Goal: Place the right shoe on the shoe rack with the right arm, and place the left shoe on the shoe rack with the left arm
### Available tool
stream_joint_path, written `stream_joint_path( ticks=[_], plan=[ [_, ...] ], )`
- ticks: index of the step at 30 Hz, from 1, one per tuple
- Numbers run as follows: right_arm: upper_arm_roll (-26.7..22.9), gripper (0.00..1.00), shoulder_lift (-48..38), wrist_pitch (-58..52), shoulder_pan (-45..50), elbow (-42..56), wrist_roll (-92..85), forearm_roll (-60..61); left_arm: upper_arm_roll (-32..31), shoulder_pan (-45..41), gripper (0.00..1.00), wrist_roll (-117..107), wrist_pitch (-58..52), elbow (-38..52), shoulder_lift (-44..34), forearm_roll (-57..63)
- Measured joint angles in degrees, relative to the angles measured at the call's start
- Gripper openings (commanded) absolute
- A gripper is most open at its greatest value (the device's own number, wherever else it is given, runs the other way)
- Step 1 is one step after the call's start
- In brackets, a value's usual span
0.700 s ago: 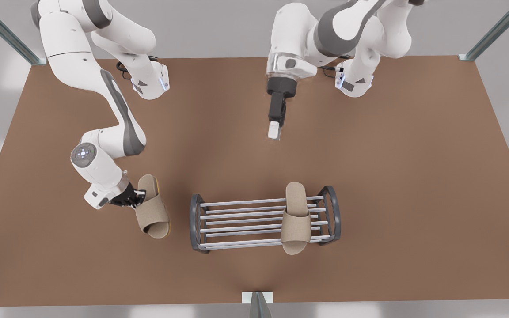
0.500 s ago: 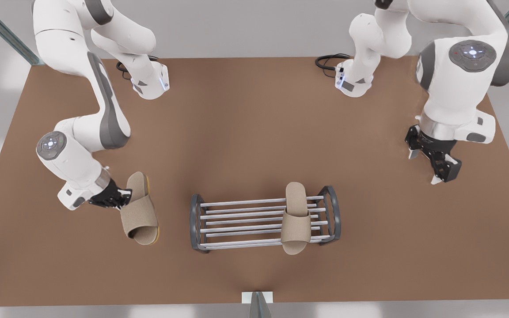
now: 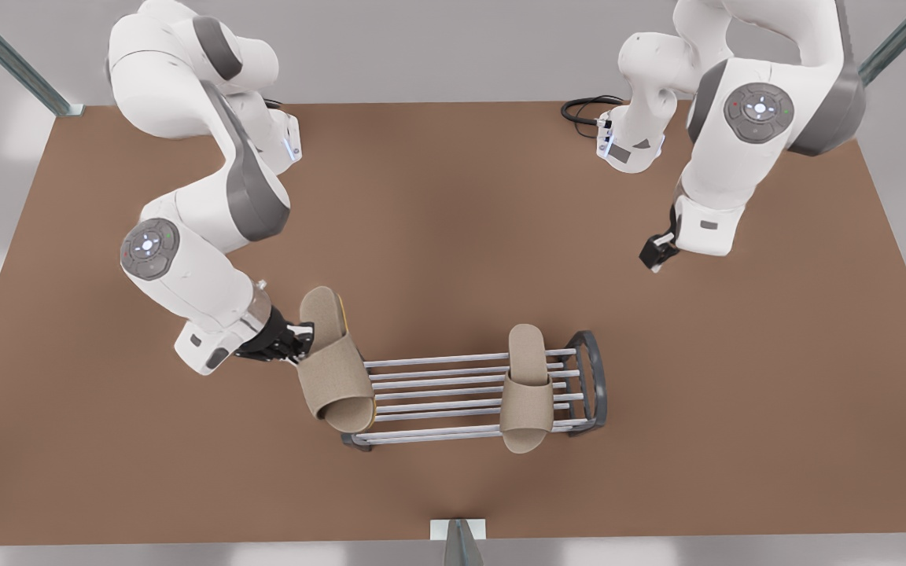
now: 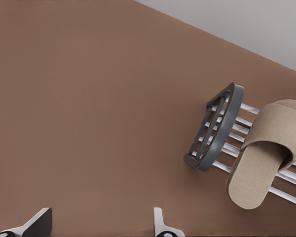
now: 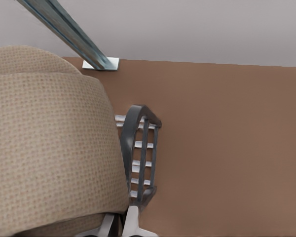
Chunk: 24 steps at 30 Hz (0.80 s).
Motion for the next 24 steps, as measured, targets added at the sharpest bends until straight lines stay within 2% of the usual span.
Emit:
stream_joint_path(
  ticks=[5,14,18,24],
  plan=[
    [-6.72,0.21,5.54,-3.12,9.05,6.56,7.30,0.06,-0.09,1.04,1.00,12.61,1.05,0.05,1.02,-1.52],
    [-11.63,0.21,8.86,-1.67,15.99,8.08,19.55,0.05,-0.11,14.94,1.00,28.08,2.79,0.18,2.97,-1.87],
    [-12.50,0.21,10.04,0.08,18.09,7.98,24.14,0.00,-0.22,12.57,1.00,32.79,3.15,0.30,7.68,-1.37],
    [-15.04,0.21,11.71,2.24,20.74,7.90,29.87,-0.18,-0.19,11.14,1.00,38.14,3.37,2.93,8.17,-0.92]
  ],
)
